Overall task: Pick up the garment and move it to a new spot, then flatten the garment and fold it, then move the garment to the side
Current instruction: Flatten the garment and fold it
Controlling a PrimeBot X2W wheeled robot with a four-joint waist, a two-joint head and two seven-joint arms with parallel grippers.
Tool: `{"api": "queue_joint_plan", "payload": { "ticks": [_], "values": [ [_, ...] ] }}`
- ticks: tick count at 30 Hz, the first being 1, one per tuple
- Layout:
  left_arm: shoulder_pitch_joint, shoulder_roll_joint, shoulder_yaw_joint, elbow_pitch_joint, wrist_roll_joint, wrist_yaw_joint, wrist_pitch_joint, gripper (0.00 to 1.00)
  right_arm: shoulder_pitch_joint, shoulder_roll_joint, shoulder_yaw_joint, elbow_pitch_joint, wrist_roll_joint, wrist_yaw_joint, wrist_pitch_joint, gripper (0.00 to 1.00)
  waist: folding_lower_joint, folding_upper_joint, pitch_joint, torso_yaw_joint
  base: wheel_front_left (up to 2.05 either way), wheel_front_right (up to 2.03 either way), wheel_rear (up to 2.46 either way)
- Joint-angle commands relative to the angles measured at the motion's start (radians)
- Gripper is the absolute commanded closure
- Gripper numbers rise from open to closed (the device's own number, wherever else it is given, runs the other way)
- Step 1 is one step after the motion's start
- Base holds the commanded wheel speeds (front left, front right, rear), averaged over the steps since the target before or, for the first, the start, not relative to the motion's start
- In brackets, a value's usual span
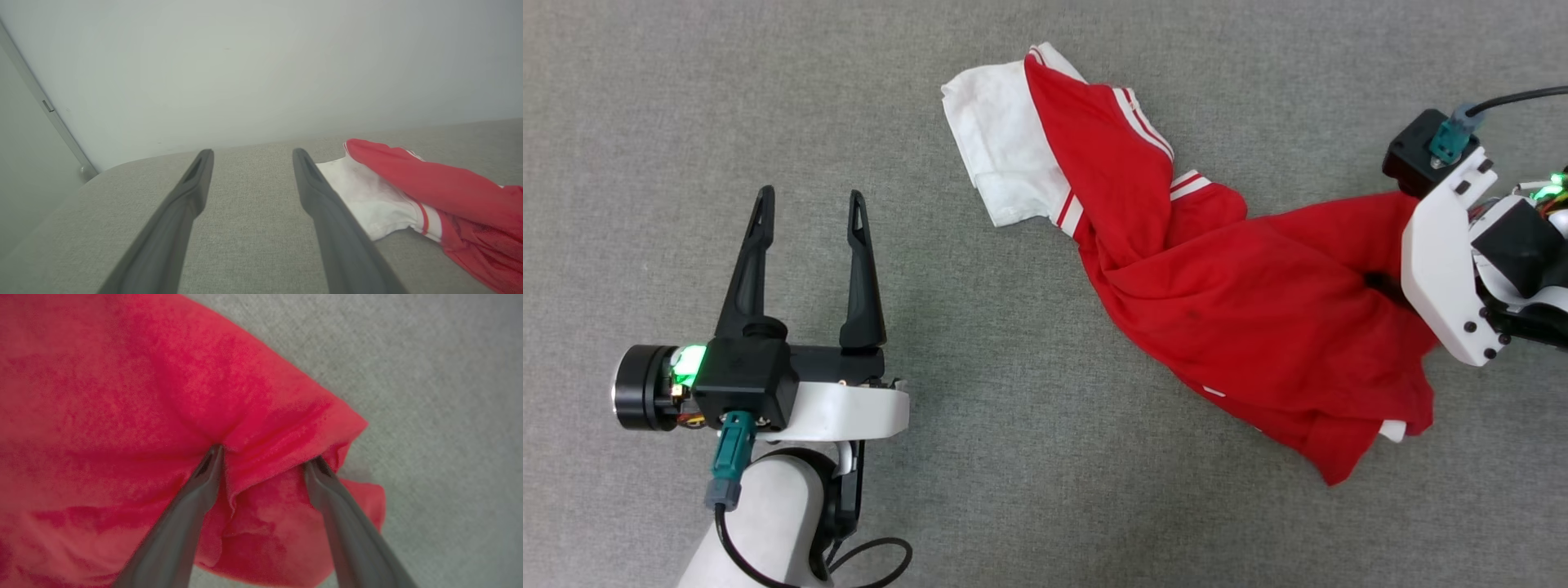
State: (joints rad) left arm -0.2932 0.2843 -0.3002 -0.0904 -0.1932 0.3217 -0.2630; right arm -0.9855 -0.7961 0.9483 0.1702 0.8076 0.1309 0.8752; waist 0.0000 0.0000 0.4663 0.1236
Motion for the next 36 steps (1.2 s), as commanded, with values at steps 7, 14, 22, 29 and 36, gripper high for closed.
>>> {"api": "queue_joint_plan", "payload": {
  "ticks": [7, 14, 22, 29, 36],
  "values": [
    [-0.011, -0.066, 0.063, 0.019, 0.060, -0.070, -0.002, 0.00, 0.048, 0.031, 0.223, 0.094, 0.062, 0.004, -0.040, 0.00, 0.0000, 0.0000, 0.038, 0.017, 0.00, 0.00, 0.00],
    [0.020, -0.094, 0.120, 0.036, 0.091, -0.110, -0.002, 0.00, -0.085, 0.023, 0.236, 0.135, 0.079, 0.000, -0.170, 1.00, 0.0000, 0.0000, -0.002, -0.009, 0.00, 0.00, 0.00],
    [0.075, -0.119, 0.172, 0.057, 0.112, -0.146, -0.002, 0.00, -0.222, 0.006, 0.207, 0.129, 0.099, 0.000, -0.349, 1.00, 0.0000, 0.0000, -0.110, -0.040, 0.00, 0.00, 0.00],
    [0.148, -0.140, 0.201, 0.061, 0.128, -0.162, -0.002, 0.00, -0.263, -0.047, 0.220, 0.031, 0.117, 0.000, -0.431, 1.00, 0.0000, 0.0000, -0.205, -0.066, 0.00, 0.00, 0.00],
    [0.194, -0.147, 0.233, 0.064, 0.130, -0.178, -0.002, 0.00, -0.236, -0.067, 0.226, -0.109, 0.121, 0.000, -0.466, 1.00, 0.0000, 0.0000, -0.252, -0.088, 0.00, 0.00, 0.00]
  ]
}}
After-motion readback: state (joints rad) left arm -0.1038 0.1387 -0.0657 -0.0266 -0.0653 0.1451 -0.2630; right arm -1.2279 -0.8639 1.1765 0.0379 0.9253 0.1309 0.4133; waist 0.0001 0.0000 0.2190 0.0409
